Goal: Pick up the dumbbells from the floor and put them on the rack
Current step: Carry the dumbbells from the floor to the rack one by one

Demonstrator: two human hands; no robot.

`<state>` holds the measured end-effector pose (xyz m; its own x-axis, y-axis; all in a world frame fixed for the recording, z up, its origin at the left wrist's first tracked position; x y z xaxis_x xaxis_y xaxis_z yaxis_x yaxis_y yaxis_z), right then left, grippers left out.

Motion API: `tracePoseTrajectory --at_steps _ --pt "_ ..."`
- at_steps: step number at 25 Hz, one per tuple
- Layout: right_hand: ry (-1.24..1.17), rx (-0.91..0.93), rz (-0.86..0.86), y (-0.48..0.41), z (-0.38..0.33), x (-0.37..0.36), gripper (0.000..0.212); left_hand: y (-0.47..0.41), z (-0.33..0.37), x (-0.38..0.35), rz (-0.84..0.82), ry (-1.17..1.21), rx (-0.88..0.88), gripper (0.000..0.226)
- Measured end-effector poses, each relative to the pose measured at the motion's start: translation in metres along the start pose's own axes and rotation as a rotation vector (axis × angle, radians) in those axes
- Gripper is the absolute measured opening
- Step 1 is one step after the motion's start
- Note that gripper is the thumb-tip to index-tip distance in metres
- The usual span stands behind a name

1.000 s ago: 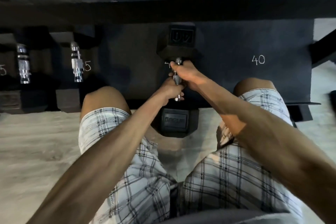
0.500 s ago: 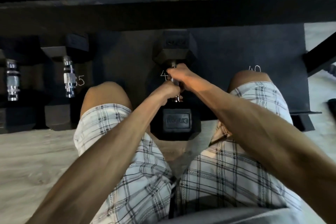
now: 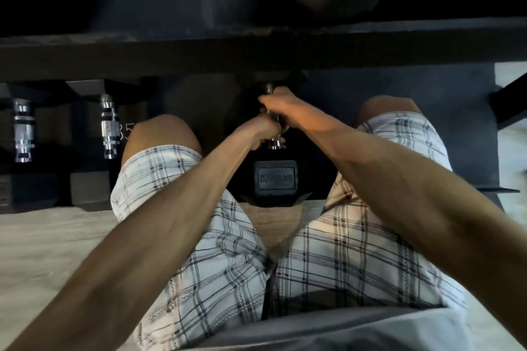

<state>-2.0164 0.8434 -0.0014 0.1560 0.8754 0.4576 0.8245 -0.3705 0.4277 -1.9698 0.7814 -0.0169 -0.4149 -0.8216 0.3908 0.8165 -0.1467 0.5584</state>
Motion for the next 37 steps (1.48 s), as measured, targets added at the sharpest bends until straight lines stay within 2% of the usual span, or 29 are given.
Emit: tracePoseTrajectory --at_steps 2,4,8,11,15,18,21,23,26,28,34,37 --pt "-0.061 -0.015 -0.016 0.003 0.001 -0.001 0.007 0.0 0.001 0.0 0.016 -0.002 -0.015 0.035" --pt "-0.16 -0.06 -0.046 0.008 0.008 -0.003 0.01 0.001 0.001 0.005 0.057 0.002 -0.037 0.036" --pt "-0.055 0.114 -0.025 0.021 0.008 0.013 0.038 0.005 -0.003 0.006 0.012 0.118 -0.045 0.022" --pt "-0.012 0.13 -0.046 0.04 0.028 0.027 0.054 0.003 -0.01 0.009 -0.025 0.246 -0.003 0.018" --pt "-0.078 0.013 -0.117 0.072 0.087 0.027 0.067 -0.003 -0.014 0.014 0.017 0.399 0.039 0.023" --pt "-0.159 -0.082 -0.066 0.086 0.117 0.029 0.077 -0.01 -0.008 0.013 -0.031 0.581 0.079 0.026" --pt "-0.286 -0.23 -0.076 0.102 0.144 0.025 0.086 -0.017 -0.001 0.012 -0.025 0.564 0.1 0.028" --pt "-0.386 -0.278 0.017 0.106 0.154 0.023 0.072 -0.017 0.004 0.009 0.047 0.553 0.082 0.028" --pt "-0.463 -0.237 0.378 0.109 0.156 0.034 0.038 -0.02 -0.001 0.005 0.142 0.643 0.072 0.03" --pt "-0.49 -0.236 0.541 0.115 0.154 0.041 0.033 -0.021 -0.002 0.004 0.158 0.679 0.069 0.033" --pt "-0.503 -0.262 0.557 0.107 0.148 0.042 0.042 -0.027 -0.003 0.006 0.154 0.754 0.084 0.039" --pt "-0.457 -0.235 0.562 0.105 0.143 0.043 0.039 -0.029 -0.004 0.009 0.165 0.758 0.094 0.037"
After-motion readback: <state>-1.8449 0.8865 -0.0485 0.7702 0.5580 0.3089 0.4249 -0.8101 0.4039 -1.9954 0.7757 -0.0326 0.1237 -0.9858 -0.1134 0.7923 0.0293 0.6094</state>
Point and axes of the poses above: each hand's wrist, its own y-axis away from the middle knuckle, its own x-axis out of the back of the hand, z = x × y, the point moved 10 cm from there along -y, towards the middle knuckle, and after that the axes turned 13 degrees about z, right-handed, at the moved point
